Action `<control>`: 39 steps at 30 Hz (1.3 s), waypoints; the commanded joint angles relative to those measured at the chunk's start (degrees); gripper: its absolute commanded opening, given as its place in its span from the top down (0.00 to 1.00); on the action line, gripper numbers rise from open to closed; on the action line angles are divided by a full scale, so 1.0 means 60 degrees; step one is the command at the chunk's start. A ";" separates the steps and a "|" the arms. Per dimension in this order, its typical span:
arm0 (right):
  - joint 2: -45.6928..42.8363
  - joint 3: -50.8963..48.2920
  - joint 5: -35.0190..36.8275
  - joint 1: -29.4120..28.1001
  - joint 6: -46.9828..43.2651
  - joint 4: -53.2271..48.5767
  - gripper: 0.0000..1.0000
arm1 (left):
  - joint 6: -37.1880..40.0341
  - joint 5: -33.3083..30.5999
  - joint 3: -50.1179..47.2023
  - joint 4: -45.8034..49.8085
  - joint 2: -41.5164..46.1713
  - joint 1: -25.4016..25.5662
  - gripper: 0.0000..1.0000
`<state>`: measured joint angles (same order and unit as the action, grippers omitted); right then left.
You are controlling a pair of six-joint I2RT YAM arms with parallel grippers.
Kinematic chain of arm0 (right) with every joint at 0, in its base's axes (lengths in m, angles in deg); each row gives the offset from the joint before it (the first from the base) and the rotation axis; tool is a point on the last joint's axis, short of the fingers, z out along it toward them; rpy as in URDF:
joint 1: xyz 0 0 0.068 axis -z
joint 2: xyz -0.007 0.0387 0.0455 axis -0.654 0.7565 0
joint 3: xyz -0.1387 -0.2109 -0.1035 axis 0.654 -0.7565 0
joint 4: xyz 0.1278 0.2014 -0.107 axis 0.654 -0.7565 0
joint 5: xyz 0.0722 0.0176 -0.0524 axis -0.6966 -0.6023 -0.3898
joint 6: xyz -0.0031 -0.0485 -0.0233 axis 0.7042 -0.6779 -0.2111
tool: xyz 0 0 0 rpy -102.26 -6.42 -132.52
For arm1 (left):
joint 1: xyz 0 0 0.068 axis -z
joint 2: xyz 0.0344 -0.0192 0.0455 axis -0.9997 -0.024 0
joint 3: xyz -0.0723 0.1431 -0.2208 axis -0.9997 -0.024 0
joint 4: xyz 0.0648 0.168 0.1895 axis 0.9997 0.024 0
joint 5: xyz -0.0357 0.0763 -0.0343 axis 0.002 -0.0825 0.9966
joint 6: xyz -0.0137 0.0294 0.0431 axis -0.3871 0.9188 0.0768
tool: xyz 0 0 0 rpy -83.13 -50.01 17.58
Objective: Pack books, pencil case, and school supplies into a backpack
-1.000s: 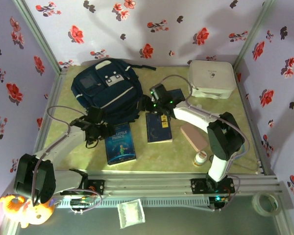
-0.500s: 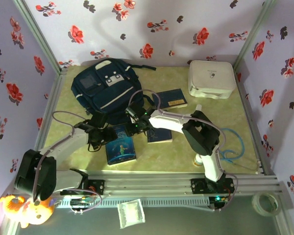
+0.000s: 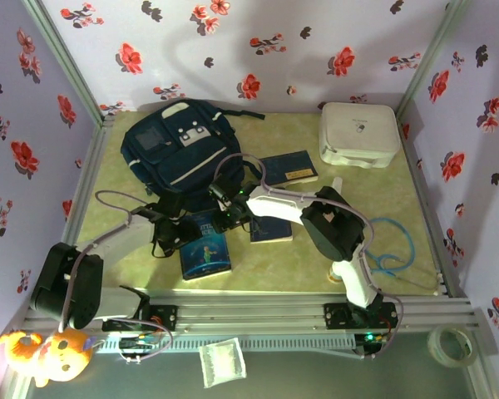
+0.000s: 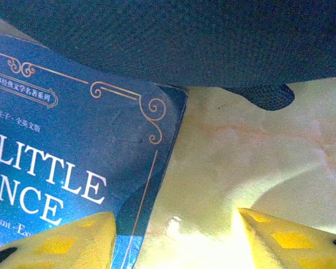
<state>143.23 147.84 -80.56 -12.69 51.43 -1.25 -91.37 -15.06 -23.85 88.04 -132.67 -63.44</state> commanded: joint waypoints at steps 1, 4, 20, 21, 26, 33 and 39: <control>0.0472 0.0053 0.0489 -0.0024 -0.0177 -0.0702 0.43 | -0.0030 0.0490 -0.0138 -0.0097 -0.0185 0.0042 0.28; 0.0534 0.0056 0.0518 0.0007 -0.0164 -0.0684 0.44 | 0.0040 0.0626 -0.0128 -0.0149 -0.0417 0.0036 0.26; 0.0509 -0.0353 0.0020 0.0223 0.0228 -0.0312 0.58 | -0.0393 0.1879 0.0774 0.0036 0.1132 0.0043 0.52; 0.0502 -0.0366 -0.0028 0.0236 0.0253 -0.0281 0.59 | -0.0517 0.1877 0.0774 0.0001 0.1139 0.0035 0.53; 0.0425 -0.0489 -0.0166 0.0266 0.0306 -0.0160 0.60 | -0.1111 0.2135 0.0309 -0.0819 0.1002 0.0050 0.56; 0.0472 -0.0571 -0.0613 0.0350 0.0340 0.0020 0.63 | -0.1517 0.2400 -0.0116 -0.2027 0.0807 0.0068 0.60; 0.0465 -0.0768 -0.1196 0.0509 0.0590 0.0439 0.67 | -0.1735 0.2490 -0.0307 -0.2736 0.0706 0.0067 0.61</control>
<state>143.30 146.13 -84.93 -9.39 53.72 2.66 -99.98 -3.89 -26.10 82.45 -128.30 -63.50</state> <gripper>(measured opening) 0.338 0.390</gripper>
